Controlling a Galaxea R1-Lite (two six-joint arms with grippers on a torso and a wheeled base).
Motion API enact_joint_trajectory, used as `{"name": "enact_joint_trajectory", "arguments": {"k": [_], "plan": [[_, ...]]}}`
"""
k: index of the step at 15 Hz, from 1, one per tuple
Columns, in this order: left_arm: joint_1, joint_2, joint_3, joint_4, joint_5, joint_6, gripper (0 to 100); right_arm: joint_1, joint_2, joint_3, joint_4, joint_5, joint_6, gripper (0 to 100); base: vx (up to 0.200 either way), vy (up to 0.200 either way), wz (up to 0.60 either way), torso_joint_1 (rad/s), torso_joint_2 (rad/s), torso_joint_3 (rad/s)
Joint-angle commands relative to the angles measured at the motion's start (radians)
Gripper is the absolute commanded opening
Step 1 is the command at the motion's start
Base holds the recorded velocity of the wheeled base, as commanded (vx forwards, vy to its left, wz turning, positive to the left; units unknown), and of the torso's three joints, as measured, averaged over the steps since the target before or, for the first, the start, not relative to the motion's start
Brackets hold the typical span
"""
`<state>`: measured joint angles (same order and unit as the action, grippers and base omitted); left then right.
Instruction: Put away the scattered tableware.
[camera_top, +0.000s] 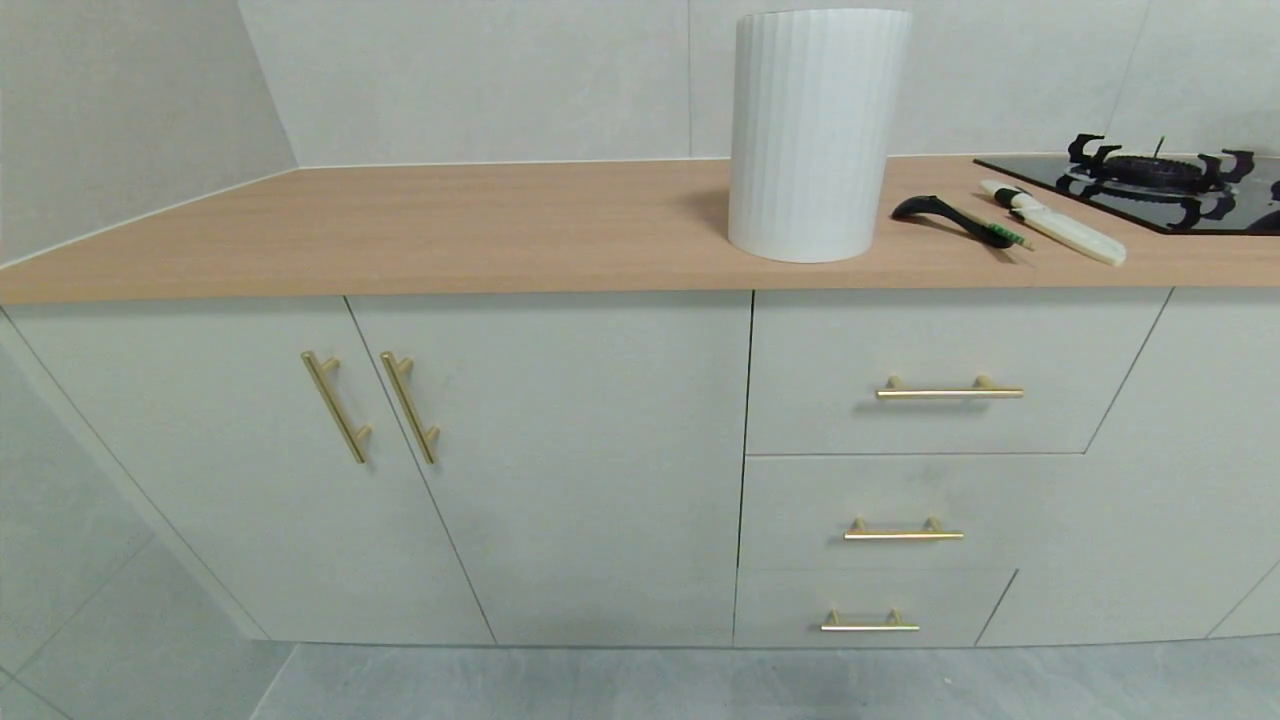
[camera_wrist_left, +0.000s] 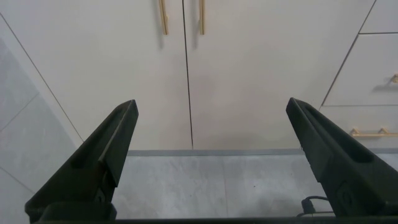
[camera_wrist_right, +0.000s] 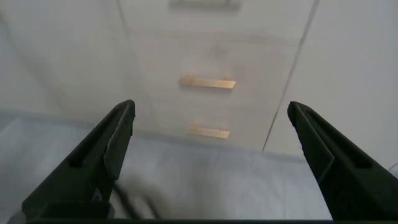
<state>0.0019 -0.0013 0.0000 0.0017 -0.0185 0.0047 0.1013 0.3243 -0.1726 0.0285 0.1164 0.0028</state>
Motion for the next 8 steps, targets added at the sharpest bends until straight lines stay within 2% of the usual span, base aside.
{"name": "enact_joint_trajectory", "arguments": {"k": [1,8], "plan": [[0.001,0.001,0.000,0.000,0.000,0.000,100,0.058,0.381,-0.056,-0.029,0.022,-0.001,100,0.000,0.000,0.00,0.000,0.00,0.000],[0.001,0.001,0.000,0.000,0.000,0.000,100,0.066,0.998,-0.231,-0.282,0.032,-0.003,100,0.000,0.000,0.00,0.000,0.00,0.000]]}}
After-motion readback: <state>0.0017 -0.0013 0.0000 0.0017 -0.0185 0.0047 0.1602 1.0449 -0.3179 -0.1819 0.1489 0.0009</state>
